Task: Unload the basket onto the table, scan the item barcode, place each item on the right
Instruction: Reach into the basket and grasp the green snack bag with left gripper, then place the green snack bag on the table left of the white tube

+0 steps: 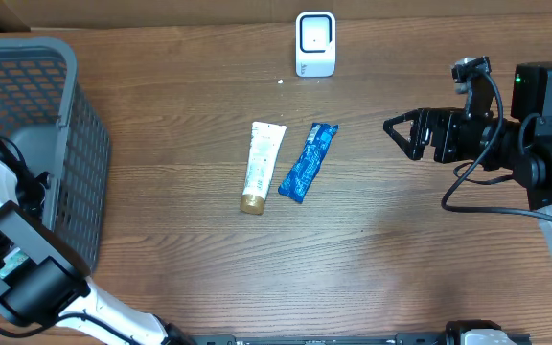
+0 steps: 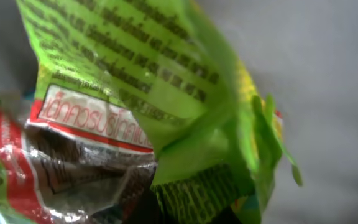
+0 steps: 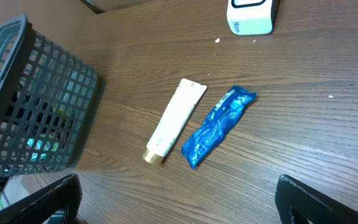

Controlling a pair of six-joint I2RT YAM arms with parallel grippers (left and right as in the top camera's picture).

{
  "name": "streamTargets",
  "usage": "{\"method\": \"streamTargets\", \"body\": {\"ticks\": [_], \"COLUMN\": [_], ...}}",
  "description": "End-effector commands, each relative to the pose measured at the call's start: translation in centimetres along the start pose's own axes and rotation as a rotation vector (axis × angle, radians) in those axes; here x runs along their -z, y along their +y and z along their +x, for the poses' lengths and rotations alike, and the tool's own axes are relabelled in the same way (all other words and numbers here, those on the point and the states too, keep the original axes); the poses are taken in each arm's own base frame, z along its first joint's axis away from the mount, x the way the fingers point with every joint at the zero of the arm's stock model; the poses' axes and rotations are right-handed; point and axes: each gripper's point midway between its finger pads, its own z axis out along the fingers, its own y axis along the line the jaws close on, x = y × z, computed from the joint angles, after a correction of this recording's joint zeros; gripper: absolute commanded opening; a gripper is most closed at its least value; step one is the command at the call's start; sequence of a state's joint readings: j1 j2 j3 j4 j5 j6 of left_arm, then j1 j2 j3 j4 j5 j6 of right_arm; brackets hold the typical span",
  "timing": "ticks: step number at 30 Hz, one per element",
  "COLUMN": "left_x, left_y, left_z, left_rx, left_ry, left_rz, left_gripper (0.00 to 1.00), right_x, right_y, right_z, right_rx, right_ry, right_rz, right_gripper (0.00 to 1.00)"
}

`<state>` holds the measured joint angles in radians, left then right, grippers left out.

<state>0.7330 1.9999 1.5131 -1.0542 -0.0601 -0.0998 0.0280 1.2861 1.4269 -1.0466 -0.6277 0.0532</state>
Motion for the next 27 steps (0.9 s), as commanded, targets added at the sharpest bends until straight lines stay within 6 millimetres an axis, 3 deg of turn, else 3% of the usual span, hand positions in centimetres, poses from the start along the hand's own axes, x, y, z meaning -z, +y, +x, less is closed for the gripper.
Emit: {"method": "streamTargets", "body": {"ticks": [1, 5, 10, 12, 14, 15, 16, 18, 20, 22, 27], "left_x": [5.4, 13.1, 21.7, 25.6, 30.5, 31.6, 35.0, 37.5, 39.1, 39.5, 35.5], "left_y": [-3.1, -4.0, -5.4, -6.6, -9.6, -10.3, -12.5, -14.1, -15.6, -17.9, -23.1], "left_z": [-2.6, -4.3, -4.2, -3.4, -1.8, -1.3, 0.5, 2.3, 4.4, 7.3, 12.8], "left_rx": [0.000, -0.012, -0.071, -0.112, -0.217, -0.239, -0.315, -0.382, -0.444, -0.524, -0.652], "left_ry": [-0.046, -0.137, -0.276, -0.354, -0.450, -0.467, -0.517, -0.553, -0.574, -0.549, -0.356], "left_rz": [0.172, 0.253, 0.344, 0.404, 0.565, 0.607, 0.743, 0.825, 0.856, 0.851, 0.721], "left_gripper": [0.04, 0.04, 0.04, 0.04, 0.04, 0.04, 0.04, 0.04, 0.04, 0.04, 0.04], "right_x": [0.4, 0.4, 0.4, 0.4, 0.4, 0.4, 0.4, 0.4, 0.4, 0.3, -0.3], "right_y": [0.6, 0.6, 0.6, 0.7, 0.7, 0.7, 0.7, 0.7, 0.7, 0.6, 0.1], "right_z": [-0.8, -0.8, -0.9, -1.0, -1.0, -1.0, -1.0, -1.0, -1.1, -1.0, -0.9], "right_rx": [0.018, 0.018, 0.021, 0.023, 0.024, 0.024, 0.024, 0.024, 0.025, 0.023, 0.009], "right_ry": [-0.021, -0.022, -0.027, -0.029, -0.030, -0.030, -0.030, -0.030, -0.032, -0.029, -0.011], "right_rz": [-0.008, -0.008, -0.009, -0.009, -0.009, -0.009, -0.009, -0.009, -0.009, -0.009, -0.007], "right_gripper": [1.00, 1.00, 1.00, 1.00, 1.00, 1.00, 1.00, 1.00, 1.00, 1.00, 1.00]}}
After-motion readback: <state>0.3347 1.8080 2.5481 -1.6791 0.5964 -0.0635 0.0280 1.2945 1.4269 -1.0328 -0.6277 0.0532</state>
